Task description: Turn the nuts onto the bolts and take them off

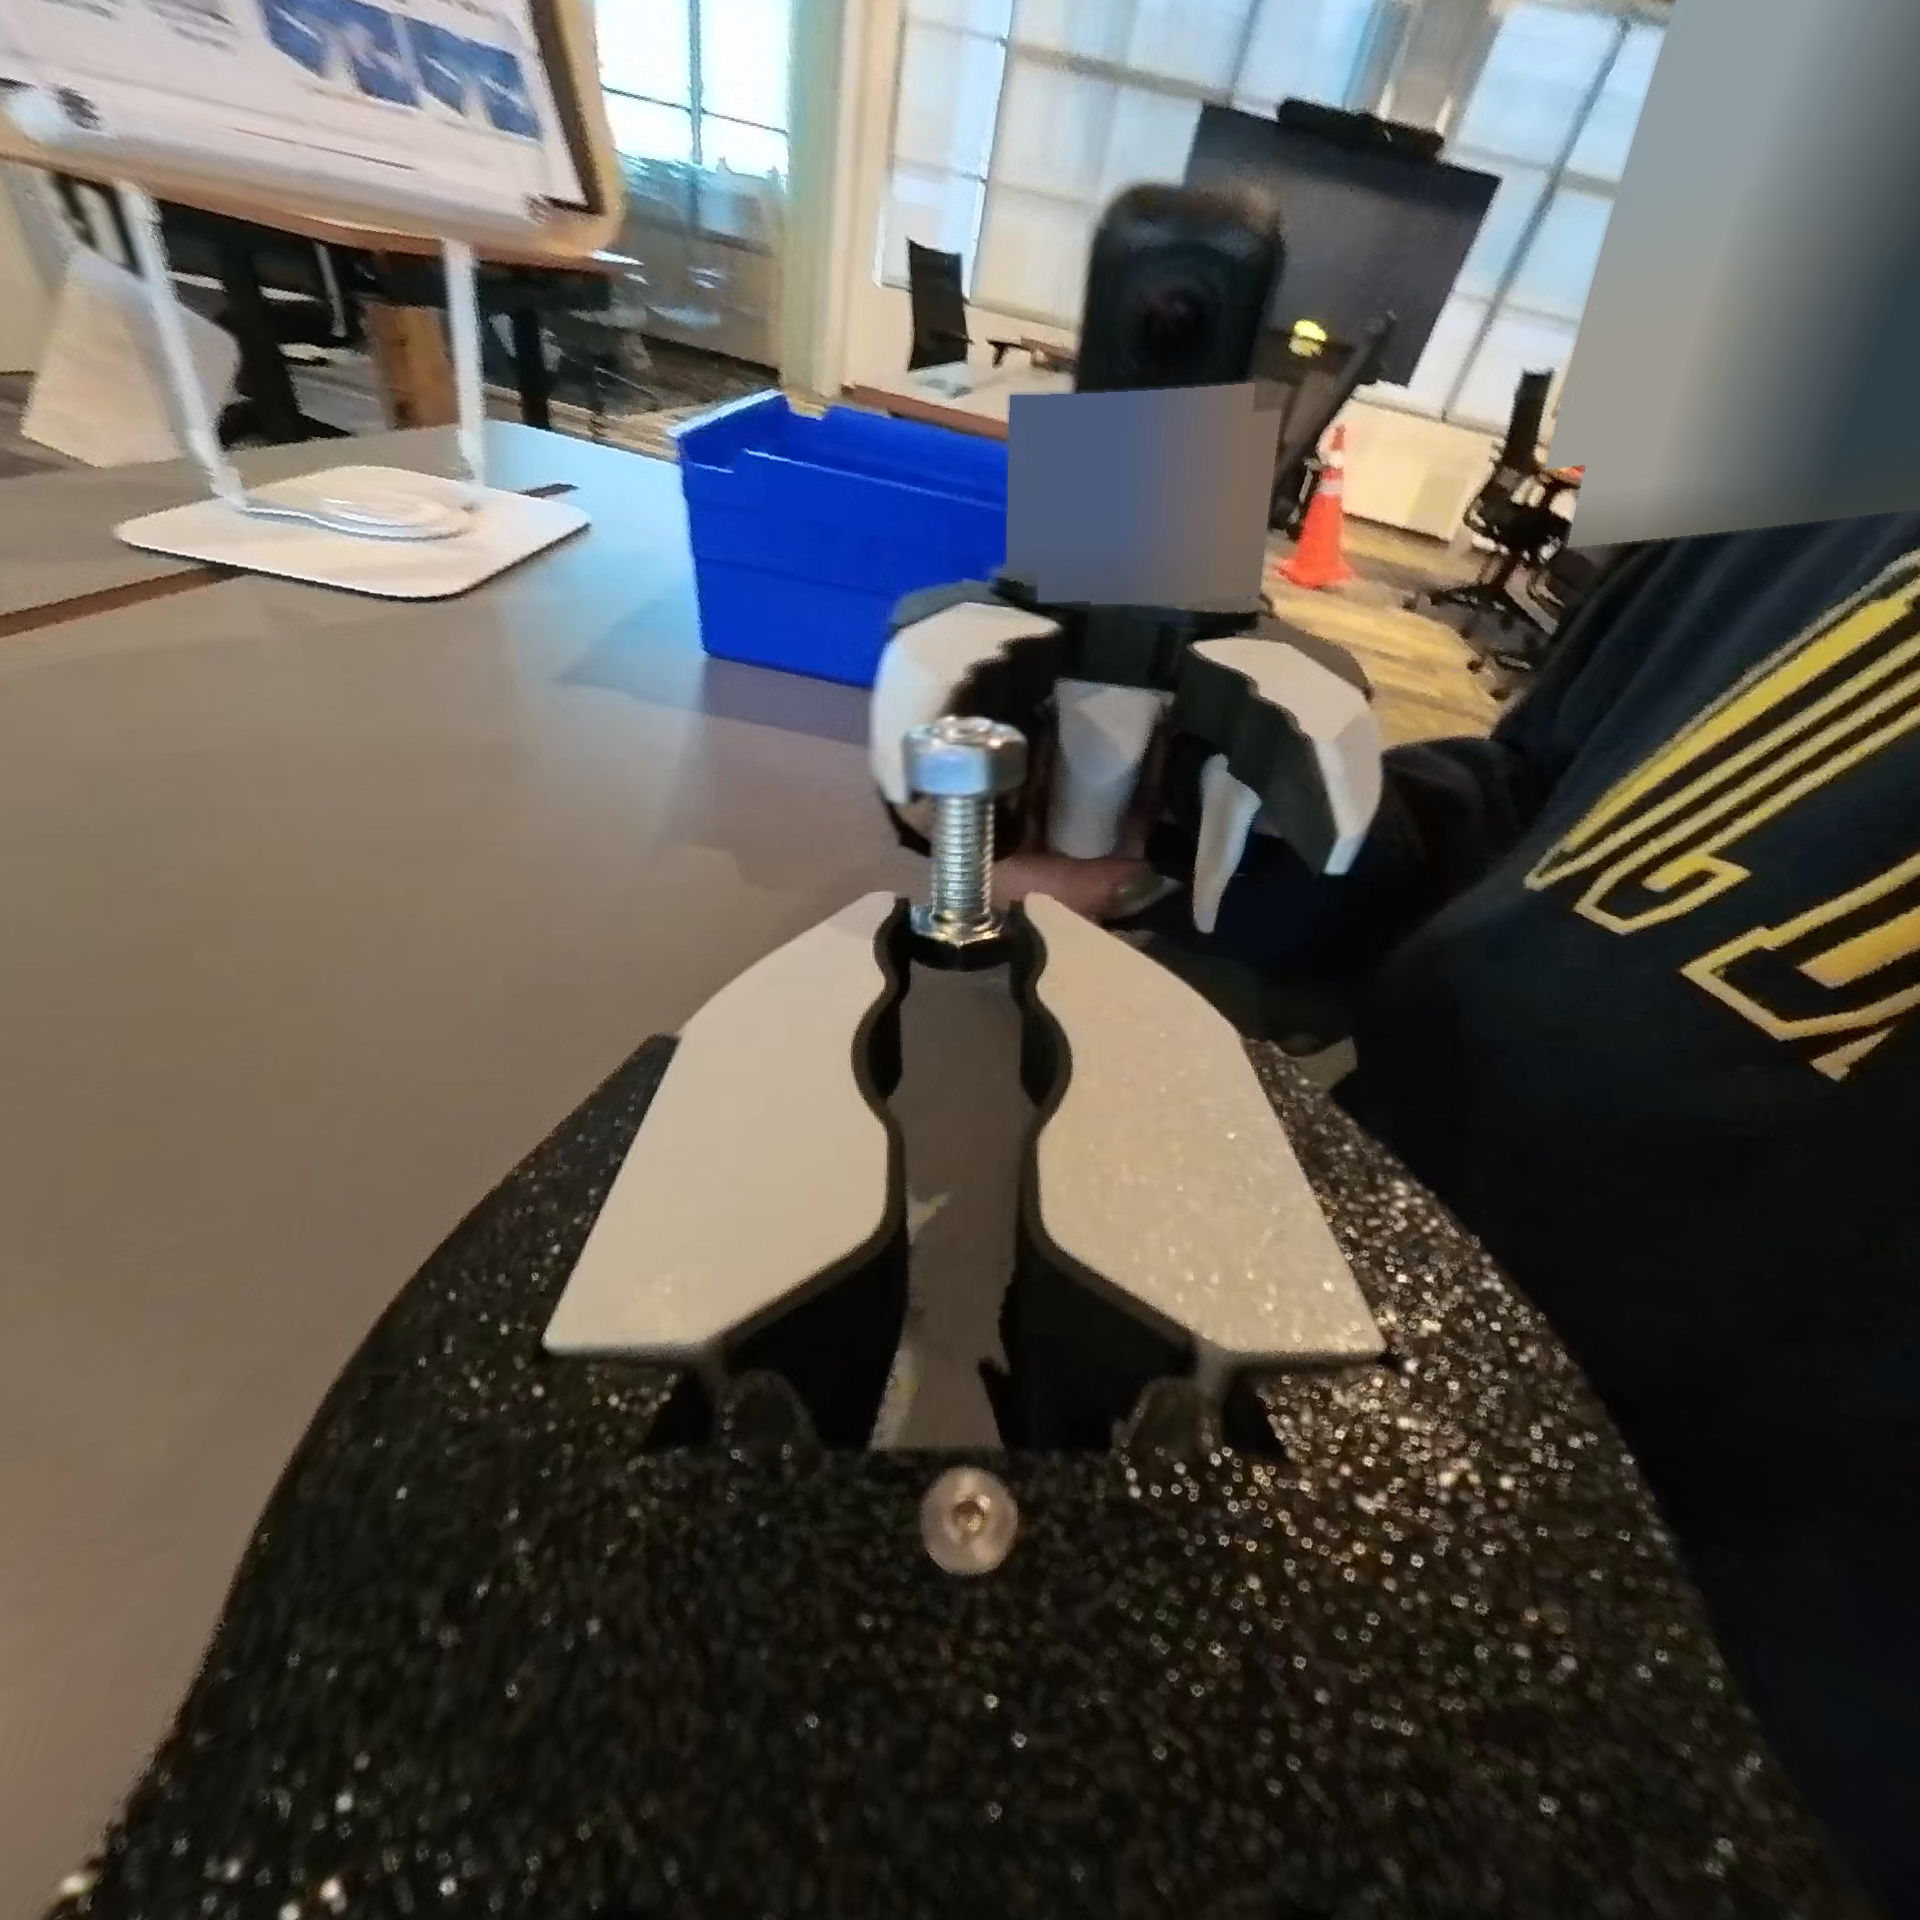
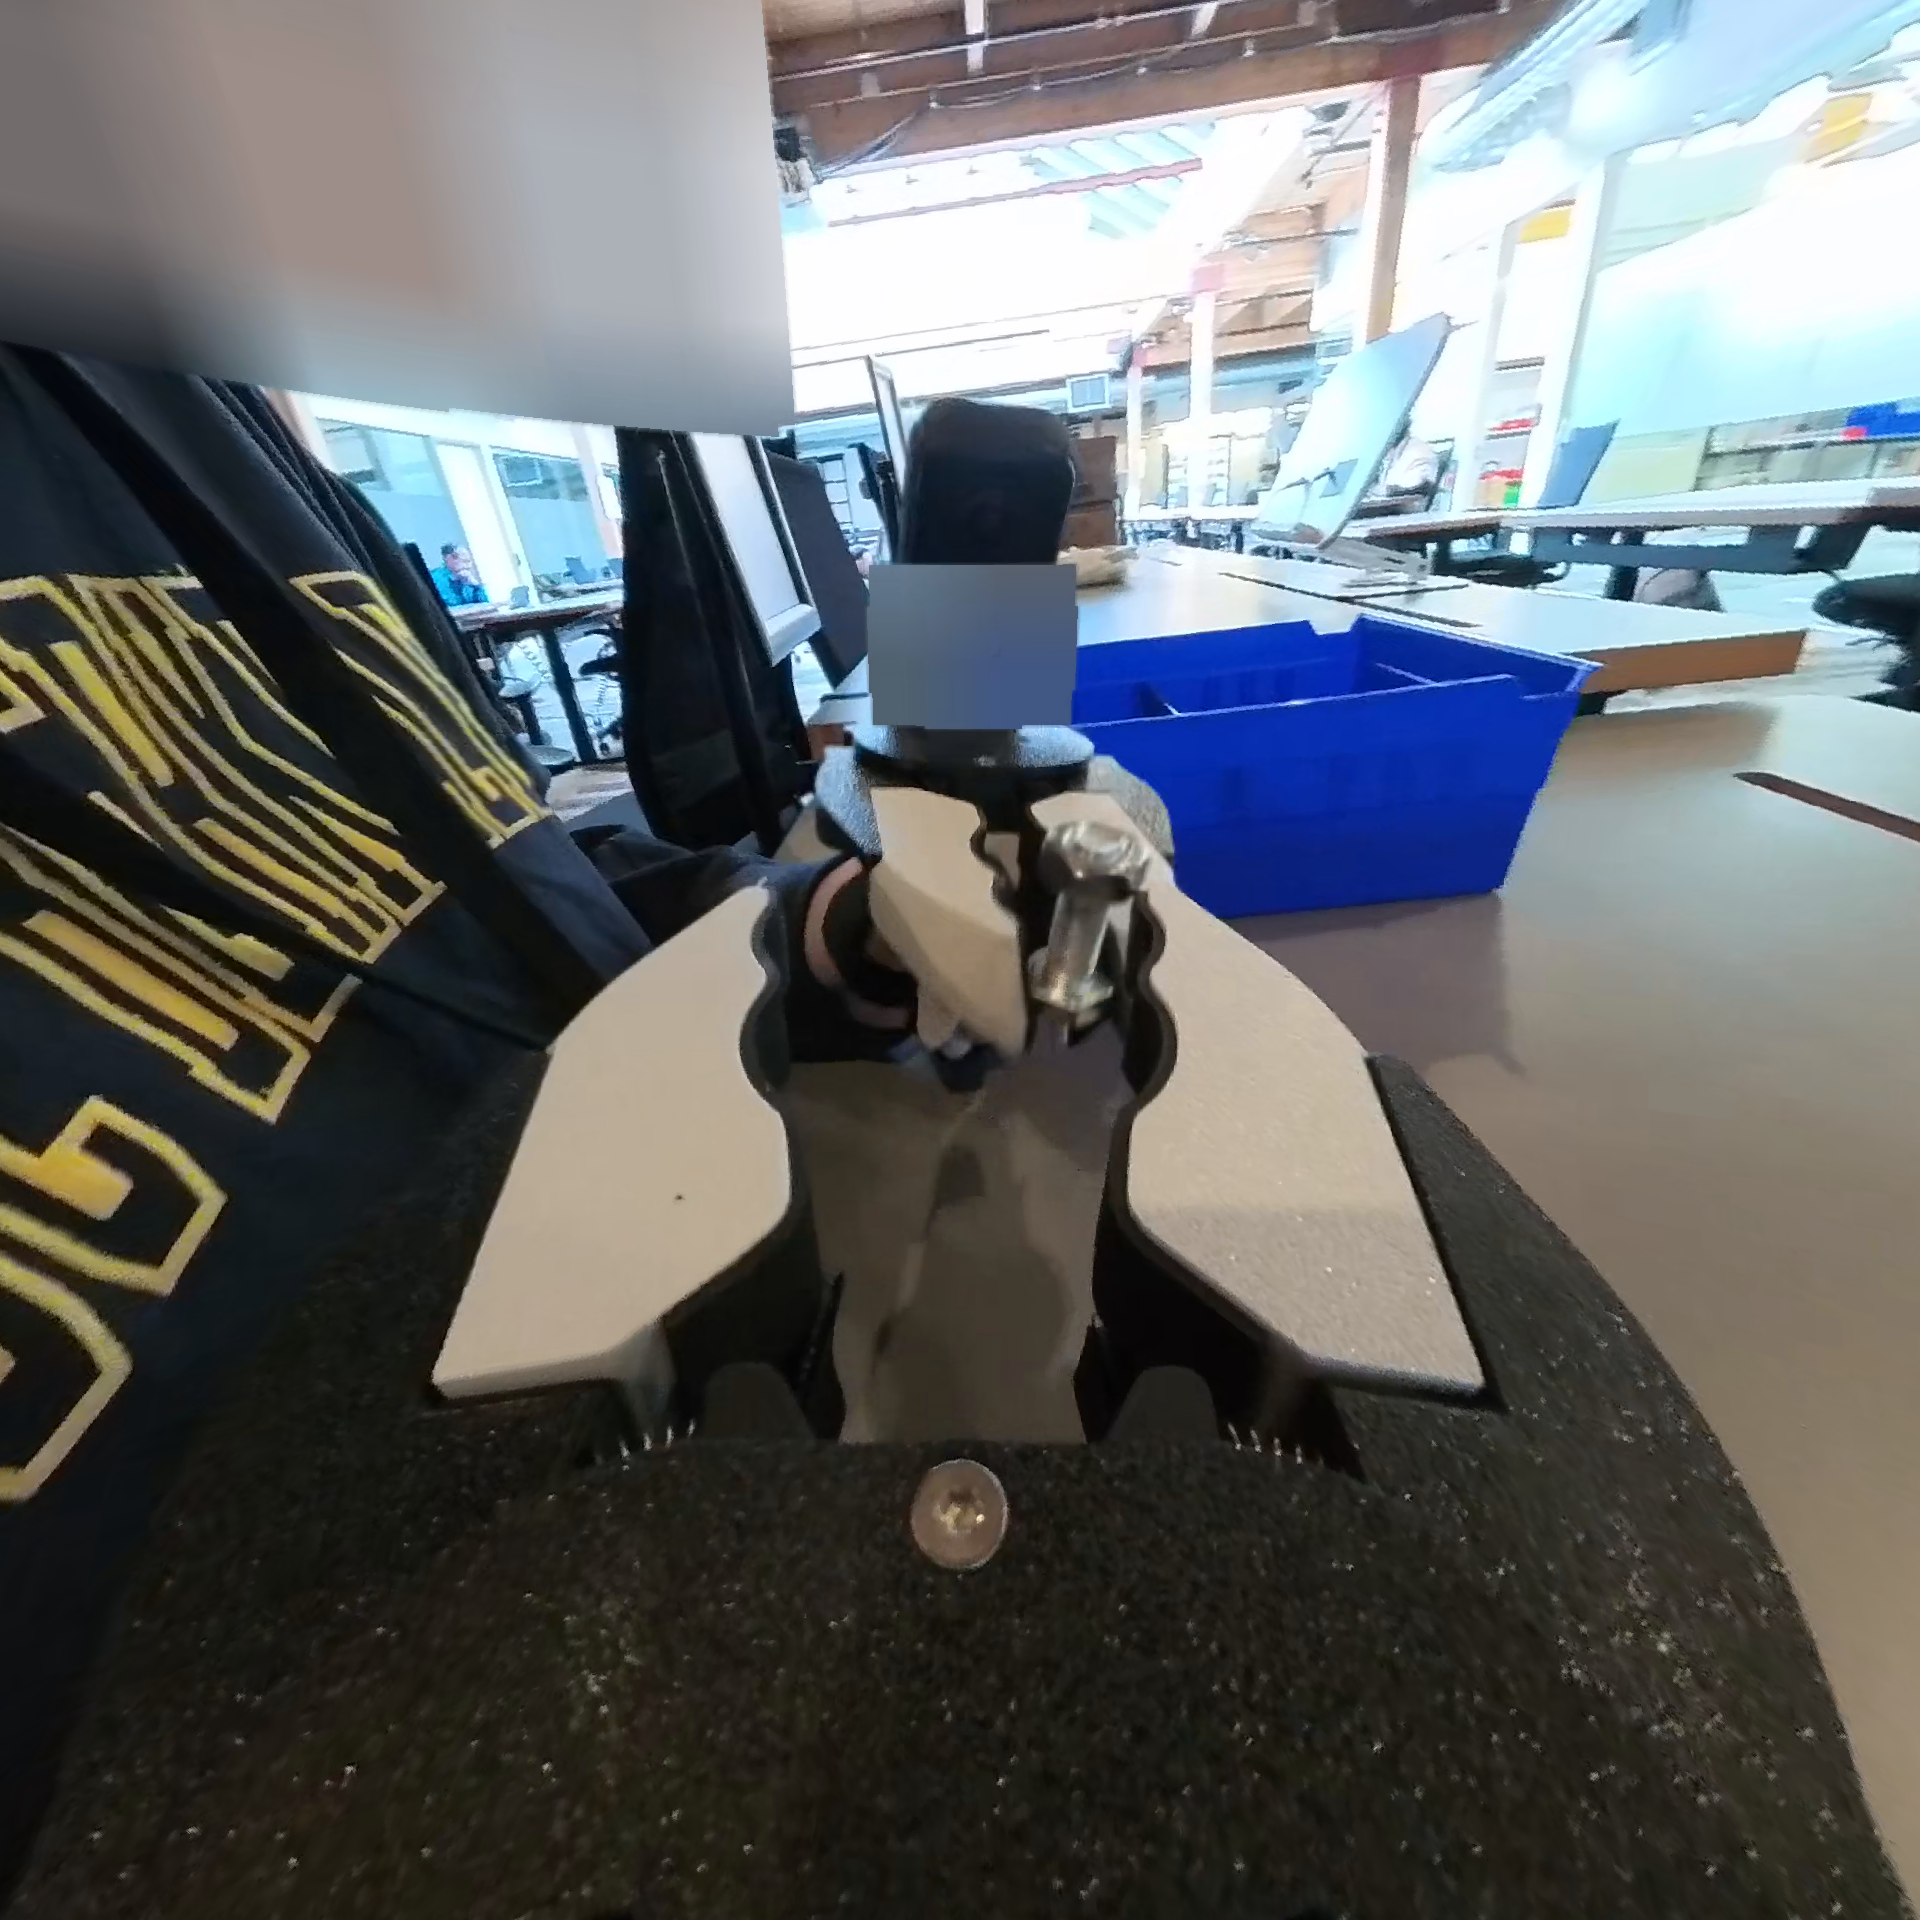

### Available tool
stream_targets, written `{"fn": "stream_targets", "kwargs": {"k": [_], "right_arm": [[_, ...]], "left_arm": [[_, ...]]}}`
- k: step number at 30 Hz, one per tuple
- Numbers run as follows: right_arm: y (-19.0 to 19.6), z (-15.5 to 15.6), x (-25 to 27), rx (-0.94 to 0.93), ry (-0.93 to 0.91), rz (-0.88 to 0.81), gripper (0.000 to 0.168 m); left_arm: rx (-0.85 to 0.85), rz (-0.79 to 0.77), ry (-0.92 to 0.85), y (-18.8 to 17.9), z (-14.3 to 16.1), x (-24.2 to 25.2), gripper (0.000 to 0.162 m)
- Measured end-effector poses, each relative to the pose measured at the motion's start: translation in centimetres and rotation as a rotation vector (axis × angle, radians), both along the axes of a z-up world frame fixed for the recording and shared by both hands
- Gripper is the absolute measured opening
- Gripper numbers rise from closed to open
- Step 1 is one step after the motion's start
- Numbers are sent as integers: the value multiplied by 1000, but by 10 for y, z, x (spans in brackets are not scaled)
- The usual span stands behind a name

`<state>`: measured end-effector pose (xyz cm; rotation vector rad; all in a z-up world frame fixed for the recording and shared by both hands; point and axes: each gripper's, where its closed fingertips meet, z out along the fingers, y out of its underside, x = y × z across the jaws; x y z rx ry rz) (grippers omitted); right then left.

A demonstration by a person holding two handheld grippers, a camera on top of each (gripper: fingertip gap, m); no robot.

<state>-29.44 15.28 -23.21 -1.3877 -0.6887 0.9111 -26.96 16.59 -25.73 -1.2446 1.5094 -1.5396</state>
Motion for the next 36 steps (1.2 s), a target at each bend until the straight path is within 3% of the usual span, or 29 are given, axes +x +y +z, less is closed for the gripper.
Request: {"fn": "stream_targets", "kwargs": {"k": [2,6,16,27,30,36], "right_arm": [[-3,-1,2,1,-12,8,54],[5,1,10,-6,15,-49,61],[-1,2,-19,6,8,65,64],[-2,2,-3,13,15,9,63],[-4,1,4,11,2,4,54],[-2,3,5,6,38,-17,61]], "left_arm": [[-10,26,2,7,0,-1,17],[-20,5,-1,4,1,-1,18],[24,-190,64,-40,-13,5,17],[-21,-47,-6,-6,2,-2,17],[-40,-8,-14,4,4,-5,17],[-37,-85,-4,-11,2,-3,17]]}}
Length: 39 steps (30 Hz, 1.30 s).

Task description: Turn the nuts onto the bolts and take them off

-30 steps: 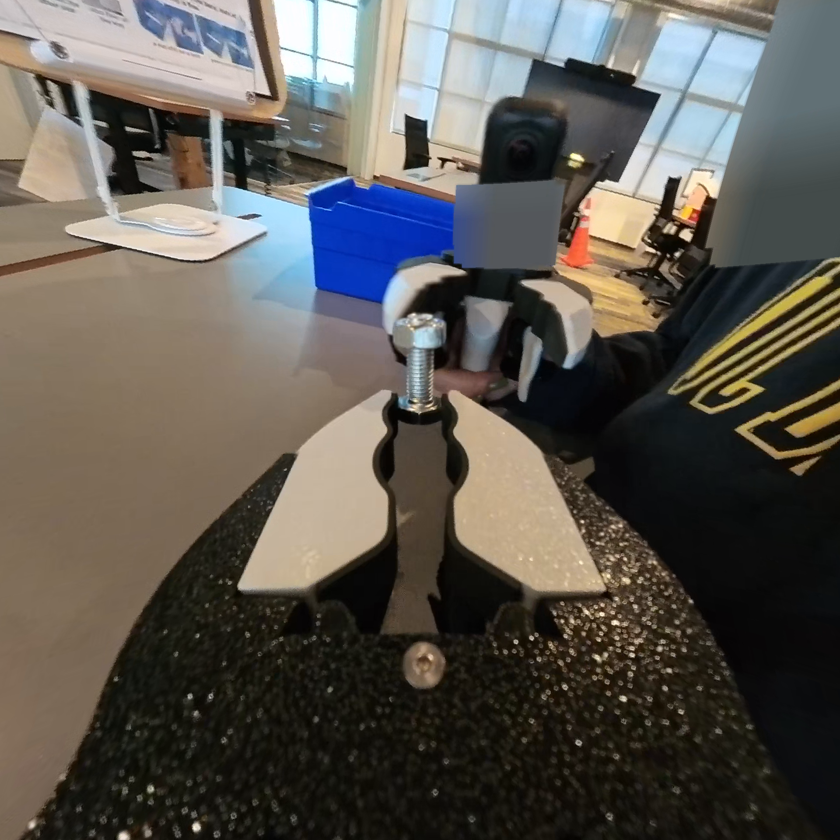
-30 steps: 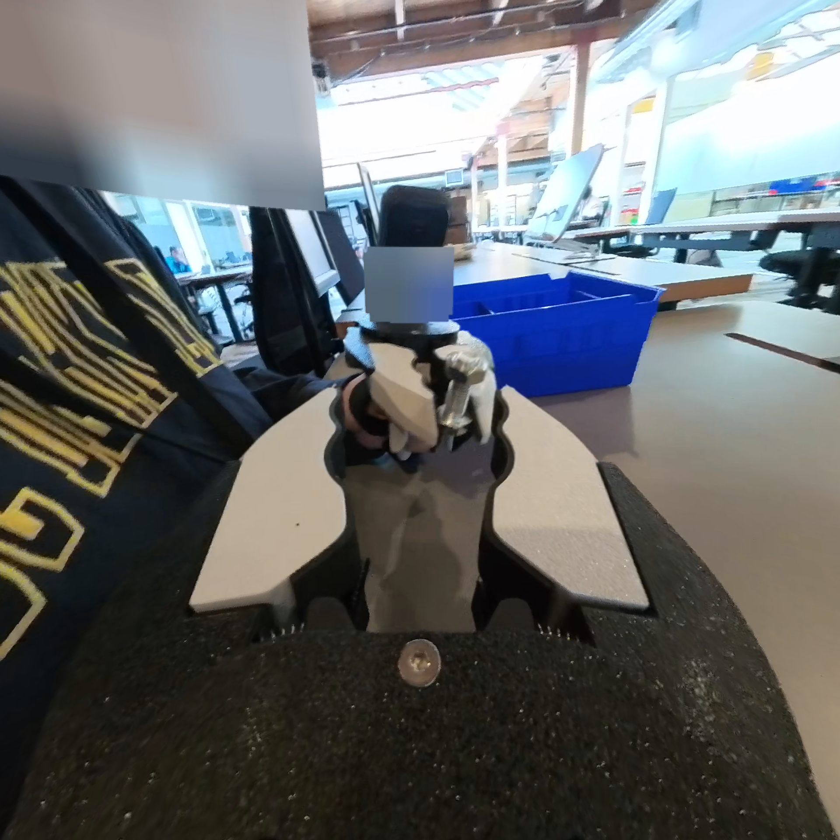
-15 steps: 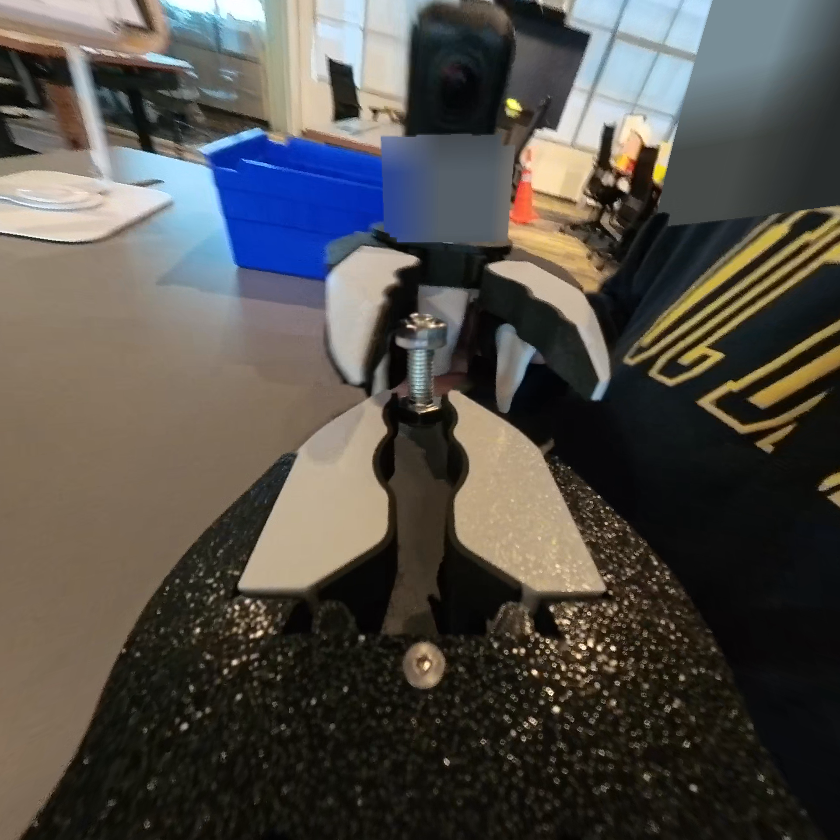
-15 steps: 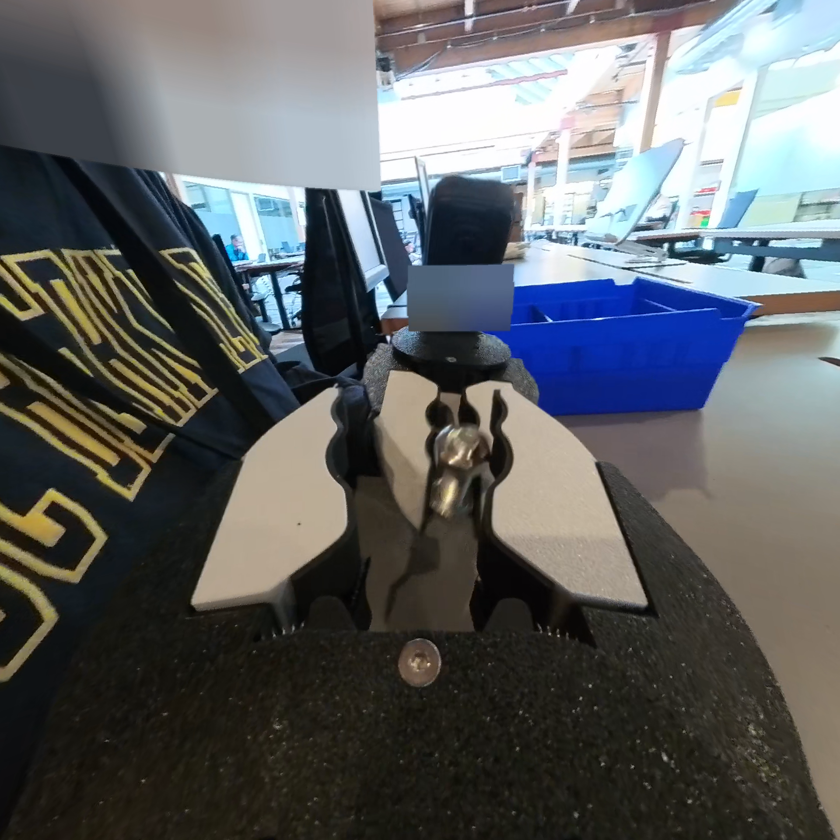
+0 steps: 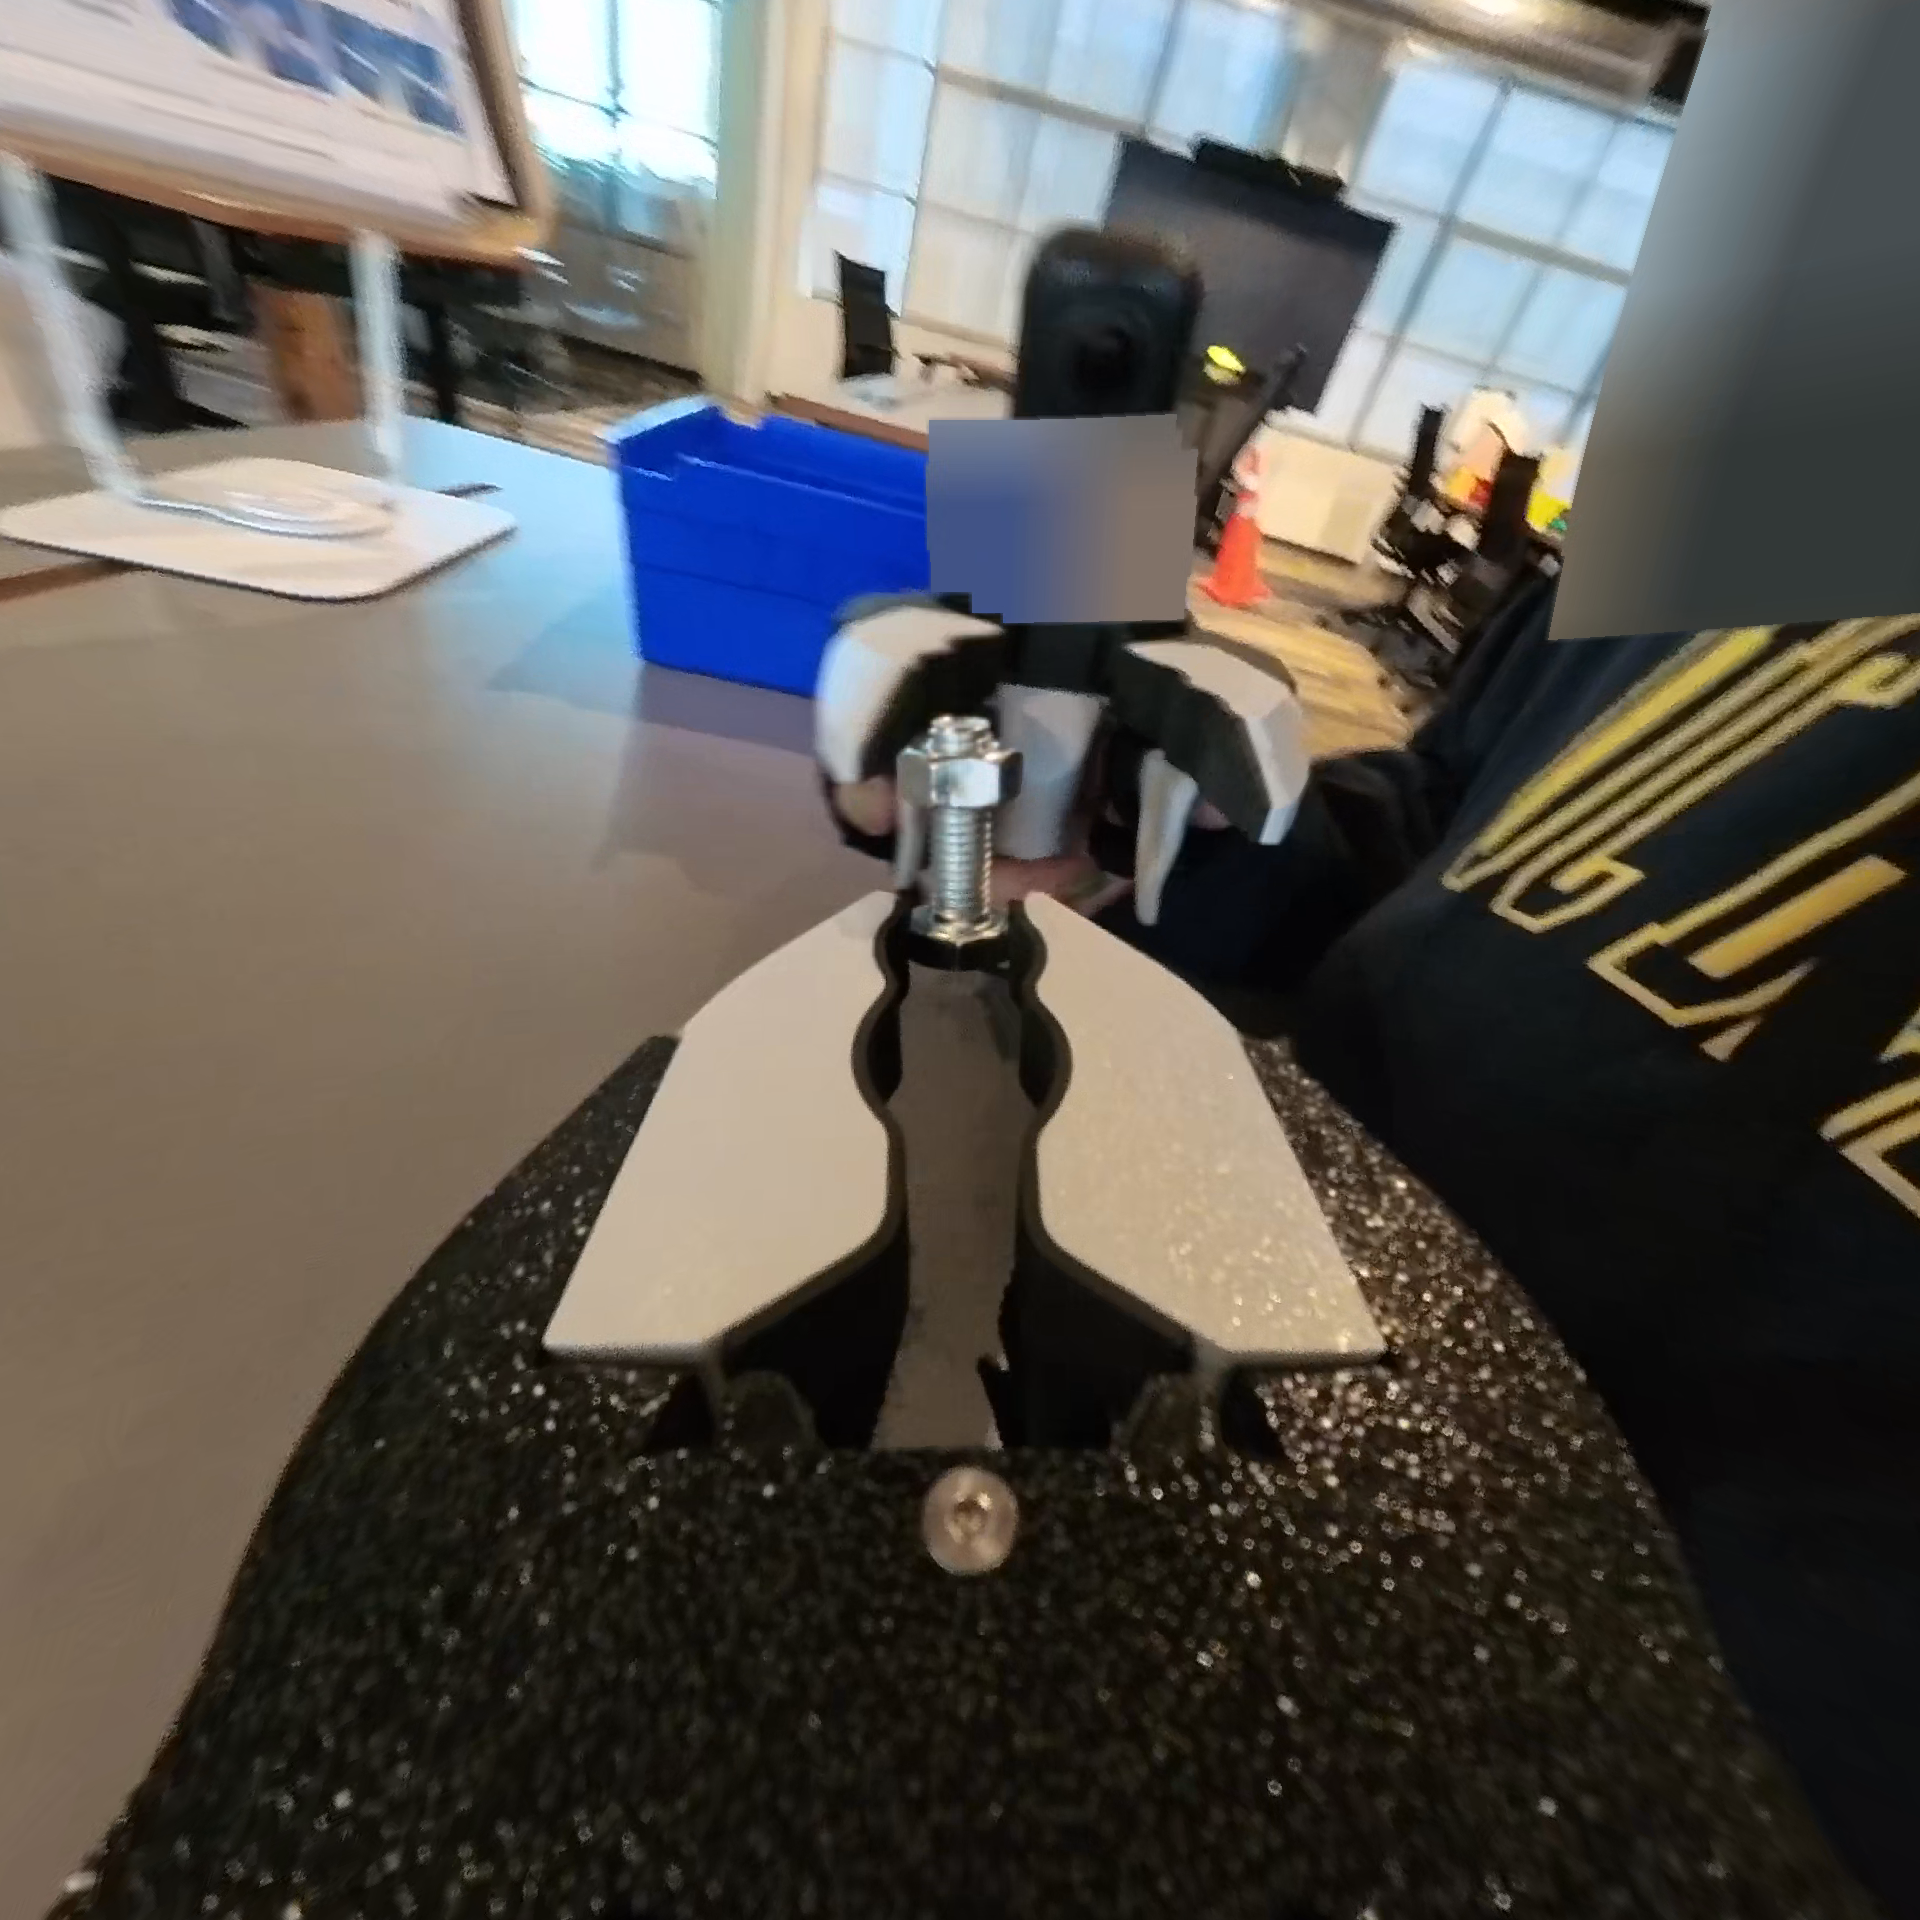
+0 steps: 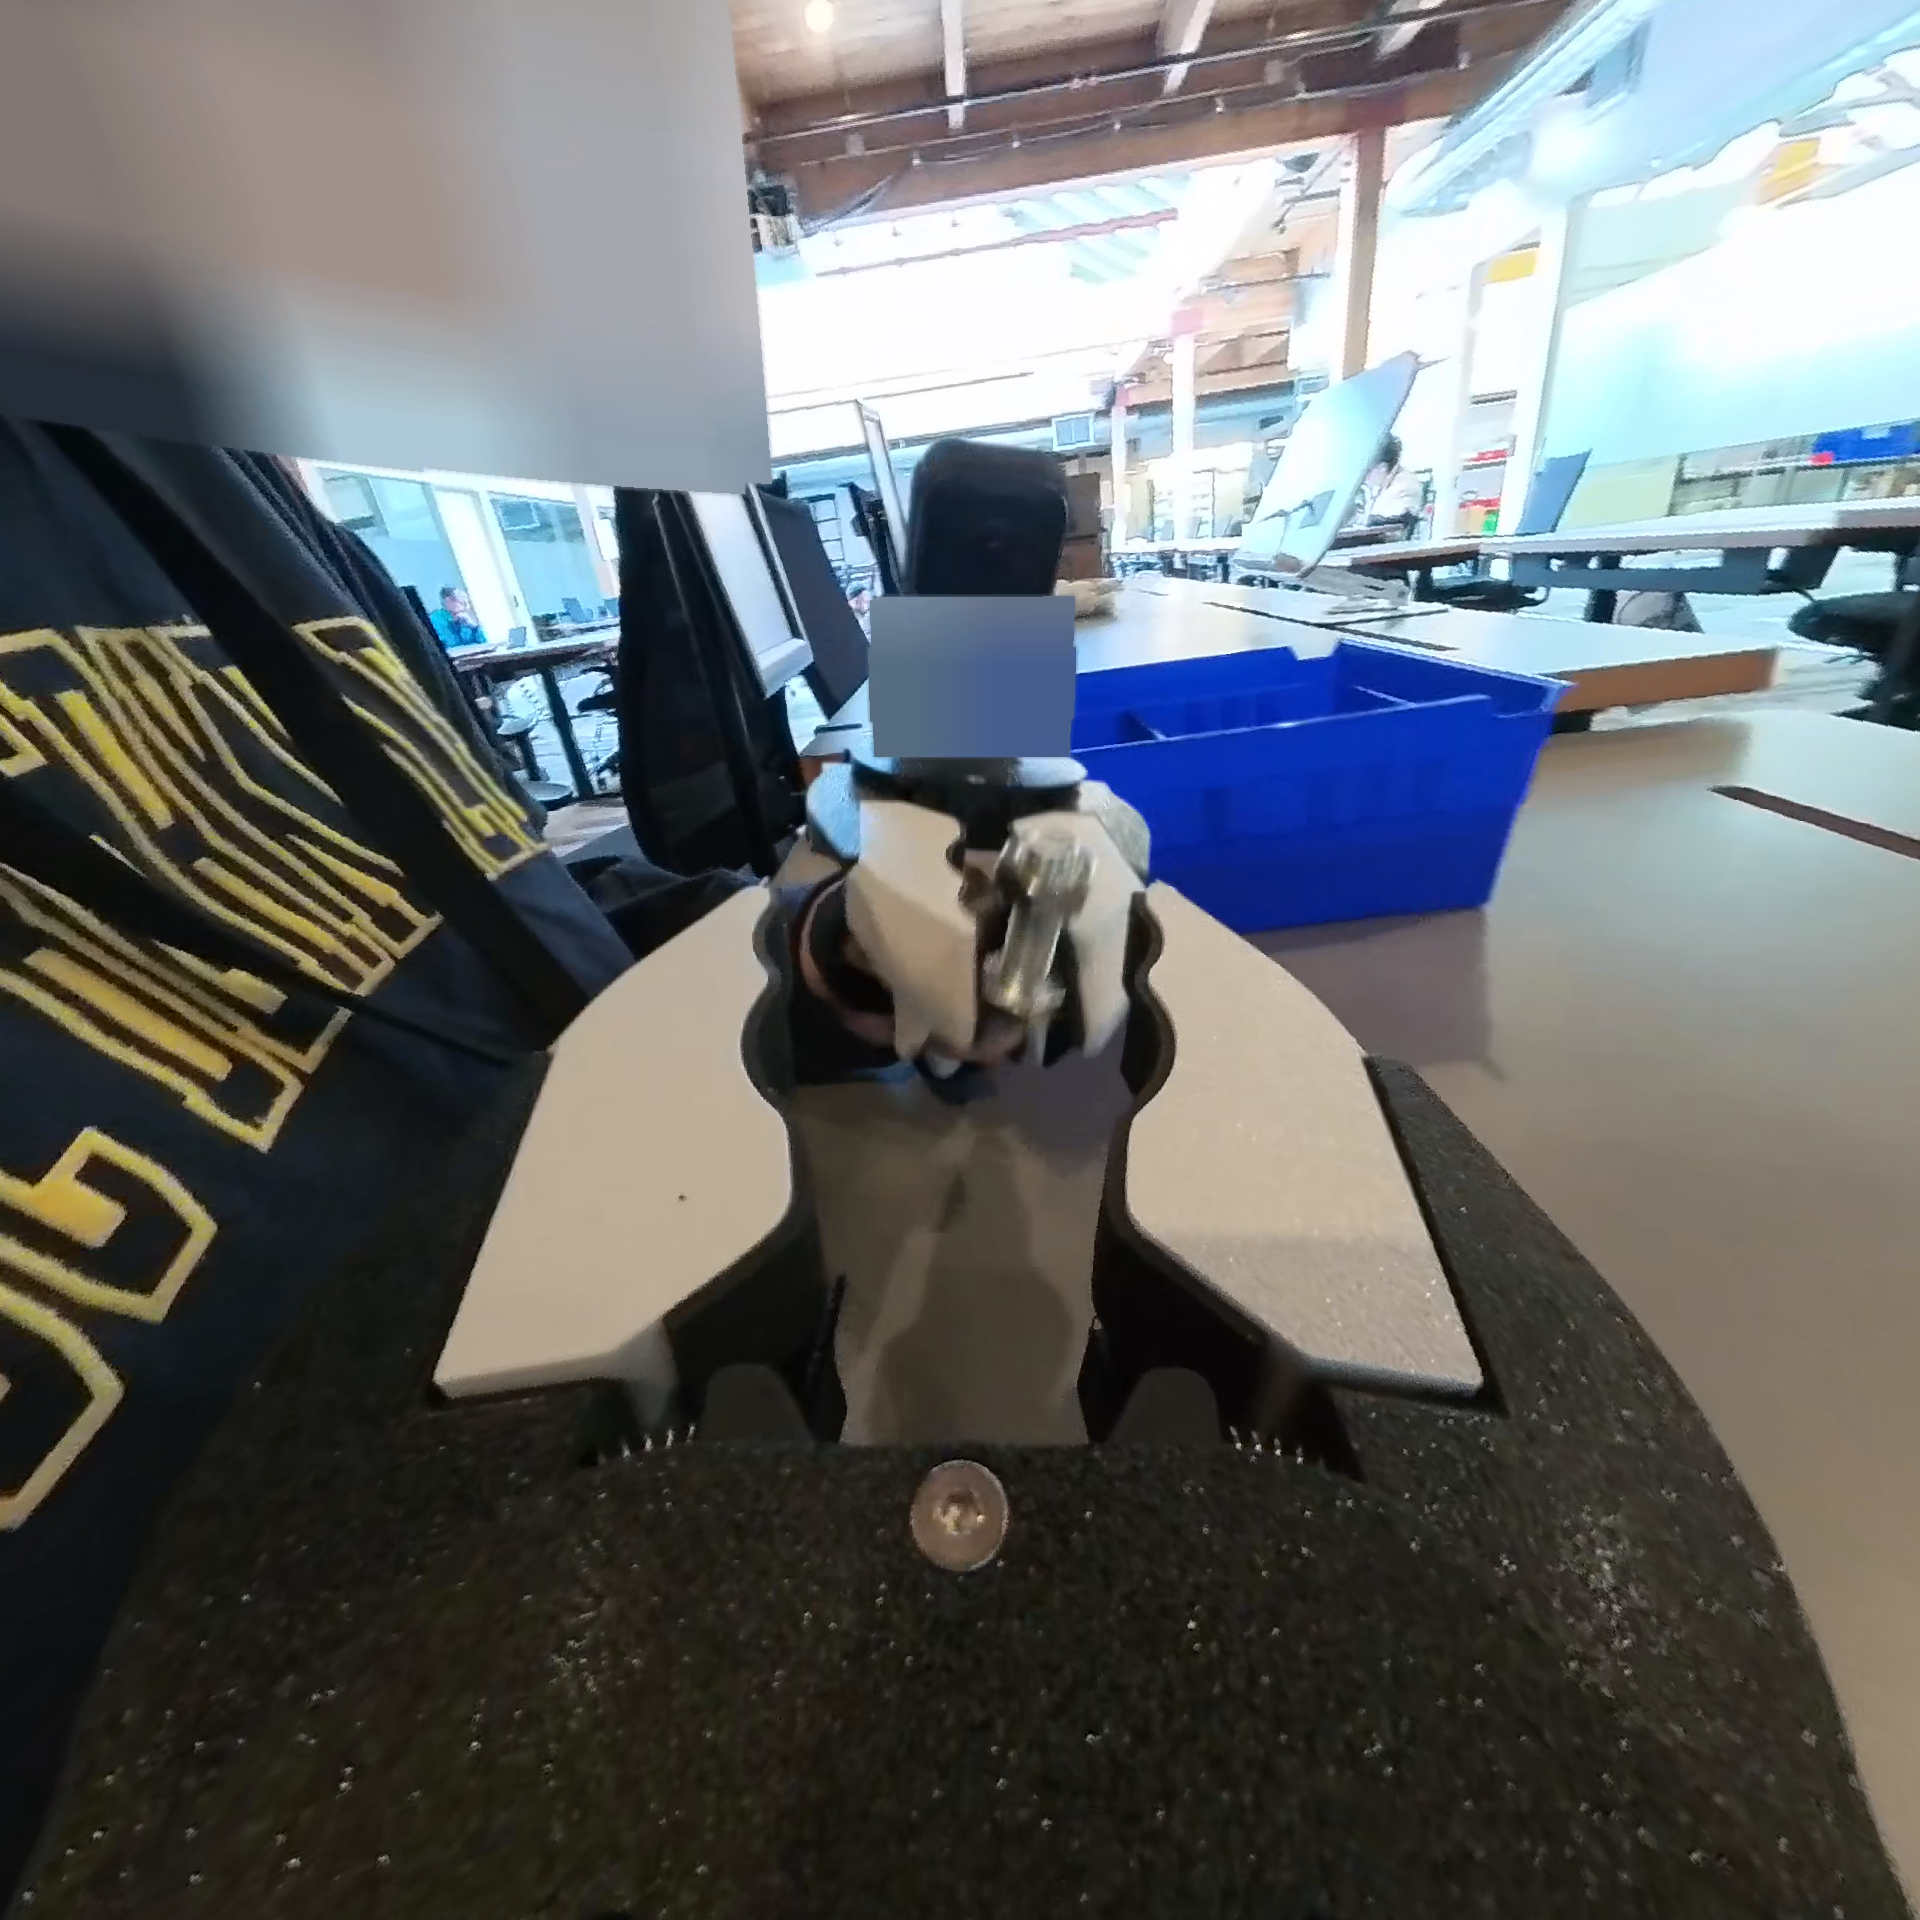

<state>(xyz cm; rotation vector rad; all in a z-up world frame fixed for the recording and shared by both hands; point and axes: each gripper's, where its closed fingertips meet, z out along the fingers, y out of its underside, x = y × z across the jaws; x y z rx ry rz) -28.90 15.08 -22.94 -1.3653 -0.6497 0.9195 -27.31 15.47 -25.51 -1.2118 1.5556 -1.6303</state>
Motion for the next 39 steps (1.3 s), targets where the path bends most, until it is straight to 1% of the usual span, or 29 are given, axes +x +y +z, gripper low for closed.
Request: {"fn": "stream_targets", "kwargs": {"k": [4,8,10,16,20,22,23,25,27,33,36,39], "right_arm": [[-1,0,-14,10,-11,48,62],[-4,0,-22,11,-16,91,62],[-5,-2,-24,13,-25,101,61],[-2,0,-15,8,0,62,65],[-3,-2,-6,11,-2,30,63],[-4,-1,-3,13,-5,32,56],[-3,0,-1,9,-4,18,56],[-2,0,2,4,12,-7,60],[-1,0,1,4,19,-8,63],[-5,-2,-21,10,0,84,66],[-8,-4,-28,9,-16,127,65],[-11,-2,-30,22,-20,152,62]], "left_arm": [[20,-87,31,-24,-7,6,18],[36,-107,51,-31,-12,9,18],[29,-89,43,-28,-11,9,17],[-1,-23,9,-10,-3,5,17],[-20,20,-9,2,1,1,17],[-38,47,-14,9,2,-1,17],[-47,48,-18,11,3,-2,17],[-60,29,-20,8,3,-2,17],[-51,-19,-3,-2,0,-1,17],[-11,-183,61,-38,-13,4,17],[-14,-197,68,-41,-14,5,17],[-39,-180,52,-36,-10,4,17]]}}
